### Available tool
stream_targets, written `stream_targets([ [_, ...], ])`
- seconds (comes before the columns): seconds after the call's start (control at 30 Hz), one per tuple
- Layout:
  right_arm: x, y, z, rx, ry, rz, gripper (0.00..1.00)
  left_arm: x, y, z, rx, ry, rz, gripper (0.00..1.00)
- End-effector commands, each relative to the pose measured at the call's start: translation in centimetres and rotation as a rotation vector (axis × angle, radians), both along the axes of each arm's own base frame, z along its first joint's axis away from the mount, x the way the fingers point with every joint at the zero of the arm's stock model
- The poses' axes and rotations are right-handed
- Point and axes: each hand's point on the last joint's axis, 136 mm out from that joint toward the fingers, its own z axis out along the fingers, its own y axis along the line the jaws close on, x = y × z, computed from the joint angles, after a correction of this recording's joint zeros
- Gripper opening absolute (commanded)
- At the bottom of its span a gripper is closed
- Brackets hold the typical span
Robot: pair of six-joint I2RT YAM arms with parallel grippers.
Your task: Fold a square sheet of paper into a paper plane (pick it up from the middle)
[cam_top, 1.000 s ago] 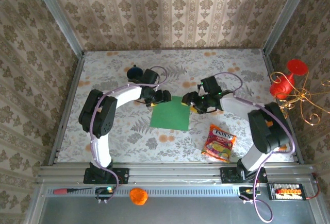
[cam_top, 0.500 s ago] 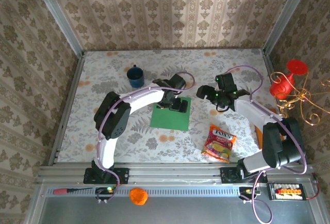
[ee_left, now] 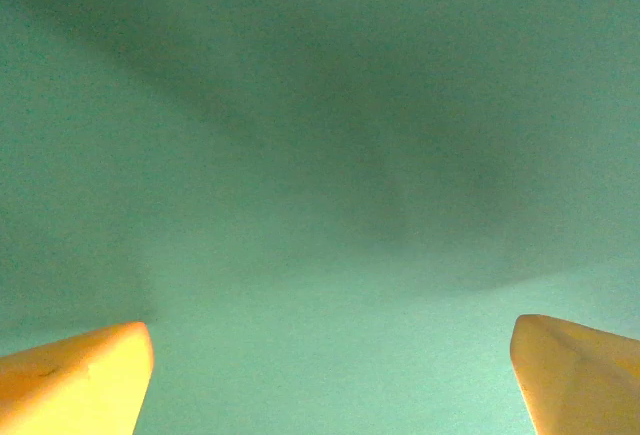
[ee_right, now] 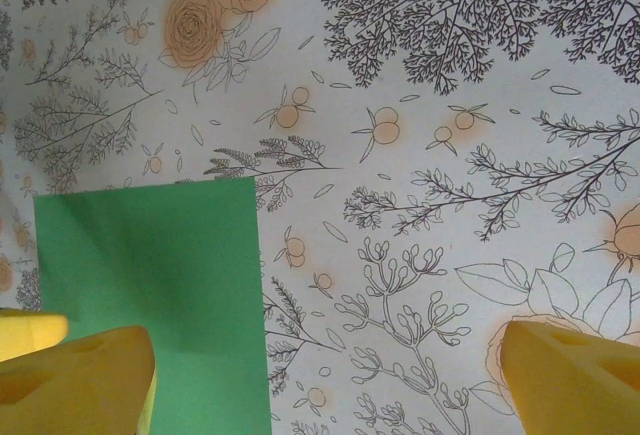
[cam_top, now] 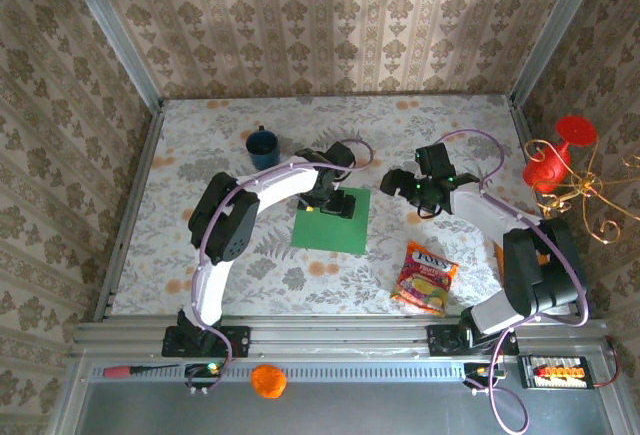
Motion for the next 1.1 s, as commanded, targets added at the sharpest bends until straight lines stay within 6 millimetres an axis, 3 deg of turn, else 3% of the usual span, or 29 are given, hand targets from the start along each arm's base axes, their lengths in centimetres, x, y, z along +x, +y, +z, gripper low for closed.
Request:
stream_targets([
  [0.0,-0.2,-0.3,-1.2,-0.015,0.036,-0.008,0.91,-0.7,-0.2,-0.3,0.031,0.034,-0.001,0.93],
  [0.4,-0.1,-0.3,-1.6,-0.017,0.055,-0.01,0.9,-0.6,-0.2,-1.9,0.089,0.052,0.052,0.89],
  [0.83,-0.1,-0.4,-1.8,-0.024,0.065,-0.018,0.9,-2.2,1.3,-4.8,0.228,0.087,0.054,0.87],
  [1.07,-0.1,-0.6,-1.9,-0.033,0.066,-0.021,0.9,-2.3,1.5,-5.0,0.227,0.087,0.064,0.85],
])
